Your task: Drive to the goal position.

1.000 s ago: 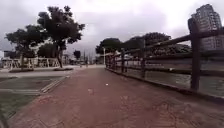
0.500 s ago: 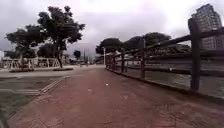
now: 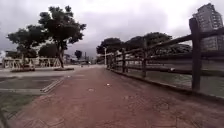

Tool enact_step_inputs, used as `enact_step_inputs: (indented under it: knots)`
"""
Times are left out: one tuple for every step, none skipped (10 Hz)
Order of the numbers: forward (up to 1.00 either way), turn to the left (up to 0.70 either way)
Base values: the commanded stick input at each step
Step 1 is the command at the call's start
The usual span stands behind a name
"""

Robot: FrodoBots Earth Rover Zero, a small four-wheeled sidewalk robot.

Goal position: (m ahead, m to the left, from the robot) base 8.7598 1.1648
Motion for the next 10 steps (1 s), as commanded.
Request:
enact_step_inputs:
  knots:
    - [0.00, 0.00]
    - [0.00, 0.12]
    - [0.00, 0.85]
    - [0.00, 0.85]
    - [0.00, 0.85]
    - [0.00, 0.85]
    - [0.00, 0.85]
    - [0.00, 0.85]
    - [0.00, 0.85]
    - [0.00, 0.85]
